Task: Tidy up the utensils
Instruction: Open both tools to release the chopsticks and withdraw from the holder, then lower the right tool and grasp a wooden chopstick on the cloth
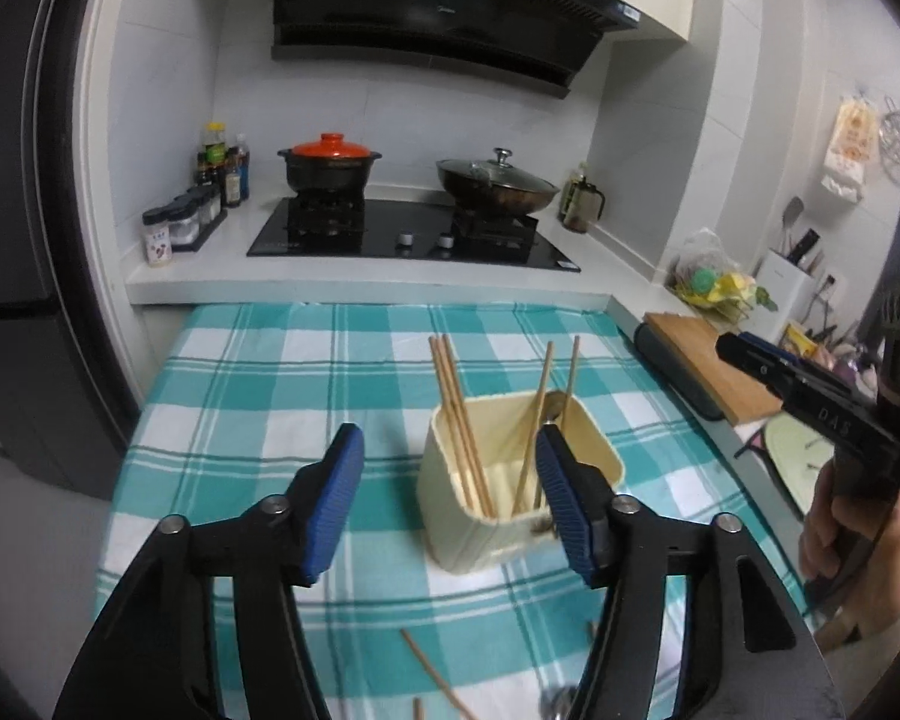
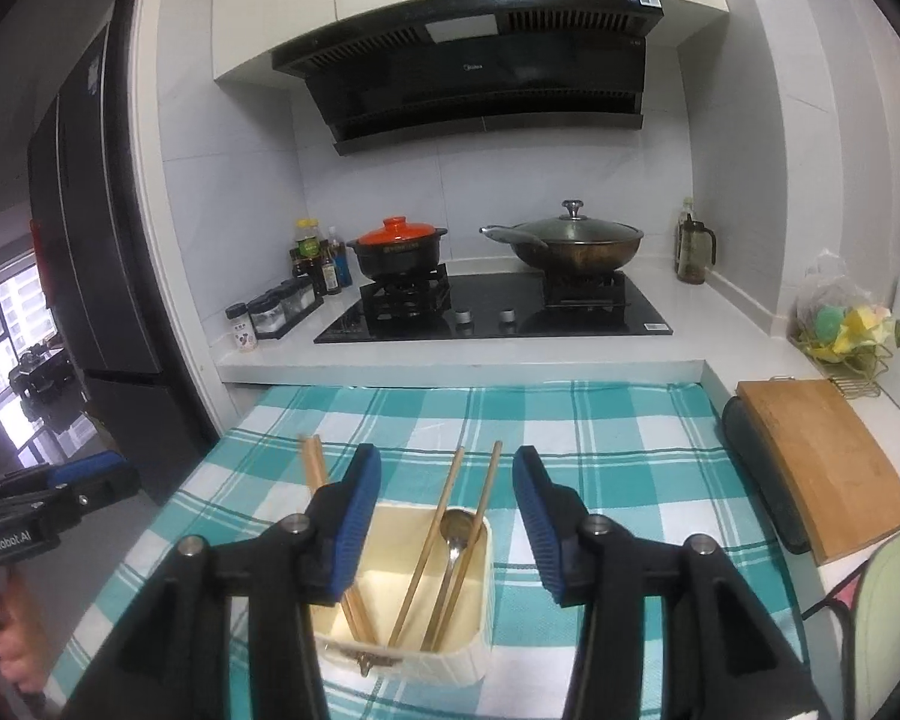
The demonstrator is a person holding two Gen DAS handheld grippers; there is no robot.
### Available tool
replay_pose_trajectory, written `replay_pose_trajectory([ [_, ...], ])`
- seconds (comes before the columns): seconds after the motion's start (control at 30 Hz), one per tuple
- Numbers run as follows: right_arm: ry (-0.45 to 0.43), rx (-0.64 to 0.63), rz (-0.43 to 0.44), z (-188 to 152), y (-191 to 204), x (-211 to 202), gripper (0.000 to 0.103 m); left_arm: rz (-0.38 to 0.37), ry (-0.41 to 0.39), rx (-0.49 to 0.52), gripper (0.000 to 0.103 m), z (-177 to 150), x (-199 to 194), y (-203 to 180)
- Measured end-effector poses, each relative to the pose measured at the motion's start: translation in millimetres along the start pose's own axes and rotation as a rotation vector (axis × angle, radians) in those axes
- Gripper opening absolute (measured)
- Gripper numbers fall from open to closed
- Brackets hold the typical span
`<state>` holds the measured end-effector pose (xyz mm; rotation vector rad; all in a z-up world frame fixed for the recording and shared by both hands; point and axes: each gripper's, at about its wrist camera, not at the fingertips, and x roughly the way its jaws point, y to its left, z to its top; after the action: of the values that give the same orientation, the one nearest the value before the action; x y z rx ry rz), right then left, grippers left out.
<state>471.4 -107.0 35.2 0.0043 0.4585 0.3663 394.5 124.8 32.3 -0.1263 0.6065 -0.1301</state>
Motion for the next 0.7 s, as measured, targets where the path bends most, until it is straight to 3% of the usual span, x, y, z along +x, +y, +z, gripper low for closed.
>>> replay_pose_trajectory([
  [0.1, 0.008, -0.030, 0.028, -20.8, 0.9, -44.3, 0.047, 0.038, 0.029, 0.074, 0.079, -47.2, -39.8, 7.4],
  [0.17, 0.025, -0.048, 0.024, -43.4, -1.5, -69.8, 0.047, 0.054, 0.071, 0.070, 0.080, -86.1, -58.4, 15.1],
  [0.4, 0.170, -0.042, -0.084, -179.3, -11.5, -126.4, 0.047, 0.115, 0.184, -0.031, 0.080, -208.1, -93.5, 22.1],
  [0.53, 0.247, 0.020, -0.102, -253.2, -6.4, -147.7, 0.047, 0.138, 0.228, -0.053, 0.080, -254.6, -91.6, 13.0],
  [0.7, 0.297, 0.008, -0.096, -300.1, 8.2, -149.5, 0.046, 0.153, 0.275, -0.020, 0.080, -283.1, -76.7, -0.1],
])
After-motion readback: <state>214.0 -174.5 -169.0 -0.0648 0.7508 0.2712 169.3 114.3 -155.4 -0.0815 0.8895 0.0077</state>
